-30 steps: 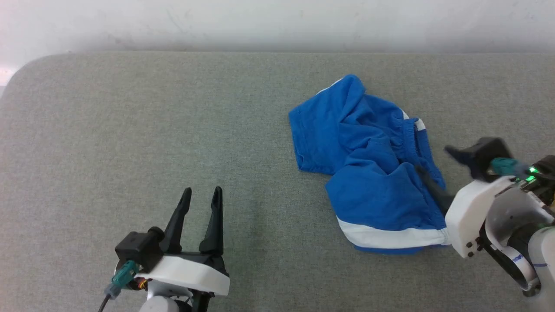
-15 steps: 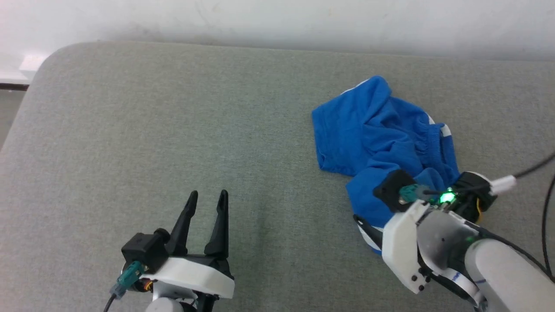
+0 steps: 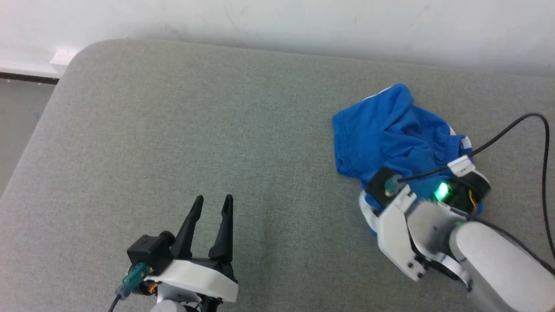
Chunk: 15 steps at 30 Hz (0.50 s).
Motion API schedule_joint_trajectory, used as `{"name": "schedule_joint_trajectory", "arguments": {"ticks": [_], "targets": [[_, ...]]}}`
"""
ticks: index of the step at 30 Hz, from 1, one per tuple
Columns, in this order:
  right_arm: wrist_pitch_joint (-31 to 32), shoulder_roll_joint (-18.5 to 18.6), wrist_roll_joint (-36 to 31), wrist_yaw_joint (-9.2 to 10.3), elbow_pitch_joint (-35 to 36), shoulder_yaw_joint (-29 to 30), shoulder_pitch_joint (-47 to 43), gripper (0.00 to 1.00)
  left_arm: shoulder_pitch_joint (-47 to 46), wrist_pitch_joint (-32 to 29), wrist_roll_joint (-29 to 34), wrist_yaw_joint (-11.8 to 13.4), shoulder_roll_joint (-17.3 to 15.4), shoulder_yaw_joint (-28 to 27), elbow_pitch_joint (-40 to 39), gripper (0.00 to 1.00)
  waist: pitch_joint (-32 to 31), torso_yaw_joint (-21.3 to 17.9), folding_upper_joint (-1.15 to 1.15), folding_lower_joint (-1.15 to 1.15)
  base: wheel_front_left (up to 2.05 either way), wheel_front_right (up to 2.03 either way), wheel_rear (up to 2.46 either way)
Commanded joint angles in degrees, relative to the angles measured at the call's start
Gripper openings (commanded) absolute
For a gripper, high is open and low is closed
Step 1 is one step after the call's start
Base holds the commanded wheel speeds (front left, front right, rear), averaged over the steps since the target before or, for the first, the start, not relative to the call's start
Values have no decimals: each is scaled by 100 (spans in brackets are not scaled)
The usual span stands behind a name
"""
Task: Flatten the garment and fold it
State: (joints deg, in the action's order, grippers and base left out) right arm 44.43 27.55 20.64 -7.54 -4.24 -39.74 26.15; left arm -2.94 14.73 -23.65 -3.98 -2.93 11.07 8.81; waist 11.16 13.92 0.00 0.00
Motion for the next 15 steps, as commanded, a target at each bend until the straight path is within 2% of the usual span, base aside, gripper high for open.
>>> {"name": "schedule_joint_trajectory", "arguments": {"ticks": [1, 6, 9, 12, 15], "targets": [[-445, -171, -42, 5, 98, -5, 285, 0, 32, 27, 10, 33, 5, -14, 37, 100, -151, -41, 0, 0, 0, 0, 0], [-1518, -789, 174, 5, 427, 82, 684, 0, 161, 27, 73, 33, 5, -51, 45, 100, -393, -186, 0, 0, 0, 0, 0], [-1723, -963, 383, 5, 631, 104, 591, 0, 219, 27, 115, 30, 5, -70, 25, 100, -428, -282, 0, 0, 0, 0, 0], [-1534, -840, 522, 5, 696, 20, 312, 0, 242, 27, 120, 19, 5, -66, 12, 100, -412, -339, 0, 0, 0, 0, 0], [-987, -329, 727, 5, 673, -363, -190, 0, 232, 27, 121, 5, 5, -59, 5, 100, -346, -394, 0, 0, 0, 0, 0]]}}
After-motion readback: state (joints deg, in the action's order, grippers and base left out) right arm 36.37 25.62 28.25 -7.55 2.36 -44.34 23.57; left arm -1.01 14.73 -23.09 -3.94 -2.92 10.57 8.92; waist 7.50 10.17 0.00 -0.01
